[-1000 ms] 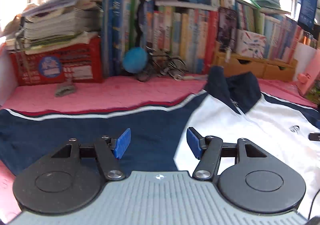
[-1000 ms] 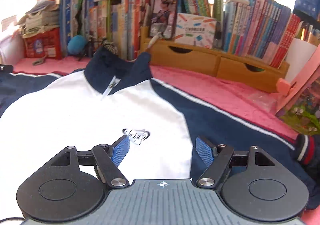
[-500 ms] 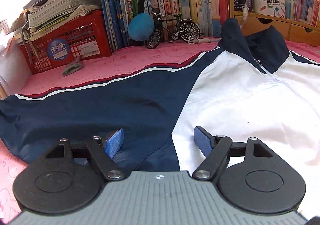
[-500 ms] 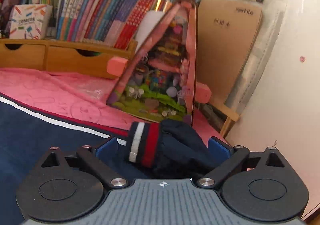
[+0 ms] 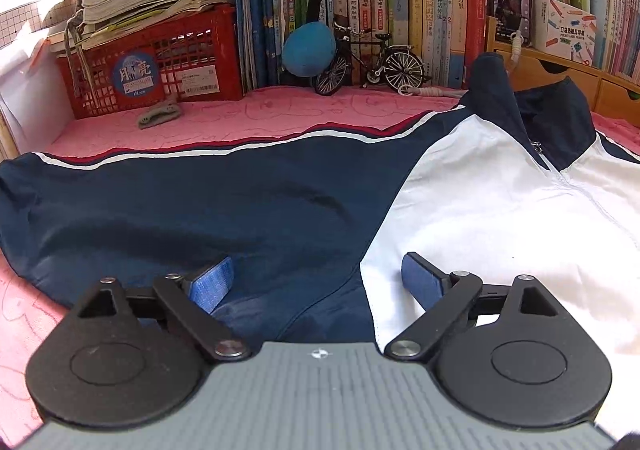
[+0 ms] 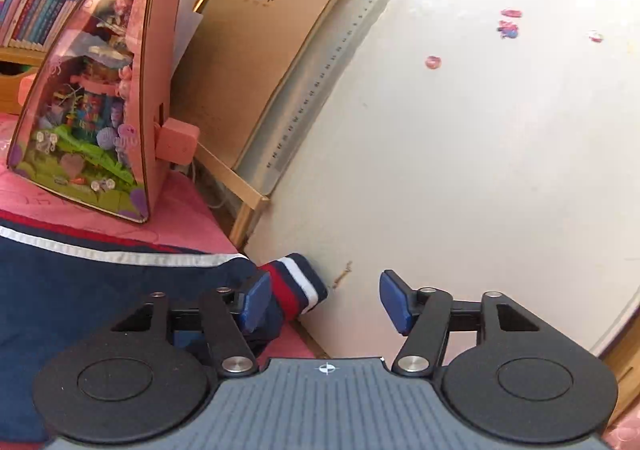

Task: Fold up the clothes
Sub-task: 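Grasp the other striped sleeve cuff with the right tool and pull it straight, then open the right tool and lift it away from the sleeve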

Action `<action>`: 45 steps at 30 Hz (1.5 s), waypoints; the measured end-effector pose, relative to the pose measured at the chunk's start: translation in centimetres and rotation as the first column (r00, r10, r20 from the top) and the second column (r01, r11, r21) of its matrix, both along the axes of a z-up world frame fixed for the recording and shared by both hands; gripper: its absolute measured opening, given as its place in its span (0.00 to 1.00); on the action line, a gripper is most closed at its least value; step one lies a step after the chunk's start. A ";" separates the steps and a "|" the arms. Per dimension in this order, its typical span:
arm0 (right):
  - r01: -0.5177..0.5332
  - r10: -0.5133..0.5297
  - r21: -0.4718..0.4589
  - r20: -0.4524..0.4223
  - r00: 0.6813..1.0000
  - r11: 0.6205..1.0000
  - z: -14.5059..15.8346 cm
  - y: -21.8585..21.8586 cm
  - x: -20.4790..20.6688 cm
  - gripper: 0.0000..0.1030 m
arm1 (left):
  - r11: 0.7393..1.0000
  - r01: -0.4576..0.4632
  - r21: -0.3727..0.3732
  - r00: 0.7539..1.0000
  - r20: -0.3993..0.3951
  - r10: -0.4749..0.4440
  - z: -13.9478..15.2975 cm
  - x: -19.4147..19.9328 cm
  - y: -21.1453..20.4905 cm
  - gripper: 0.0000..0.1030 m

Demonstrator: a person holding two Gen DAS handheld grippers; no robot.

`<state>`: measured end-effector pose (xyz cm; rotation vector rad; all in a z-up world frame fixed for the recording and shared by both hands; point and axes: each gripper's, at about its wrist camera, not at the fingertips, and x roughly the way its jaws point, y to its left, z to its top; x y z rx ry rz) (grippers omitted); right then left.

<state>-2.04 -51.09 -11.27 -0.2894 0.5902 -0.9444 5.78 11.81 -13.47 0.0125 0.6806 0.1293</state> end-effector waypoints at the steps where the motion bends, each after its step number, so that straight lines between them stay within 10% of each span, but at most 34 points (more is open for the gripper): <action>1: -0.001 0.001 -0.012 -0.003 1.000 1.000 0.0 0.3 -0.8 0.62 | 1.000 0.000 0.000 1.000 0.000 0.000 0.0 0.0 0.0 0.90; 7: -0.295 0.285 0.243 0.078 0.955 0.924 0.5 6.0 -0.6 0.82 | 1.000 0.000 -0.019 1.000 -0.002 0.000 0.0 0.0 0.2 0.90; 14: -0.626 0.613 0.510 0.222 0.759 0.590 0.1 14.1 1.9 0.82 | 1.000 0.000 -0.029 1.000 -0.002 0.000 0.0 -0.1 0.3 0.90; 19: -0.479 0.511 0.604 0.135 0.849 0.637 -2.4 12.7 3.7 0.81 | 0.999 0.001 -0.042 1.000 -0.004 -0.002 0.0 -0.1 0.5 0.90; 22: -0.326 0.363 0.552 0.044 0.931 0.767 -2.9 9.2 2.8 0.85 | 0.999 0.000 -0.043 1.000 -0.004 -0.001 -0.1 -0.1 0.4 0.90; 25: -0.102 0.149 0.376 -0.098 0.984 0.921 -2.7 6.2 2.1 0.85 | 0.999 0.000 -0.043 1.000 -0.004 0.000 -0.1 -0.1 0.4 0.90; 28: 0.004 0.029 0.166 -0.193 0.981 0.986 -2.0 5.8 0.1 0.80 | 0.999 -0.001 -0.043 1.000 -0.004 0.001 -0.1 -0.1 0.3 0.91; 32: -0.241 0.260 0.280 -0.029 0.965 0.929 2.1 8.6 -3.8 0.80 | 0.999 0.002 -0.044 1.000 -0.006 -0.002 -0.1 0.0 0.4 0.92; 35: -0.485 0.474 0.288 0.114 0.873 0.825 6.0 12.3 -6.1 0.82 | 0.999 0.002 -0.046 1.000 -0.006 -0.003 -0.2 0.0 0.4 0.92; 45: -0.726 0.746 -0.181 0.228 0.626 0.664 20.1 21.1 -22.9 1.00 | 0.999 0.014 -0.051 1.000 -0.010 -0.014 -0.2 0.0 0.4 0.95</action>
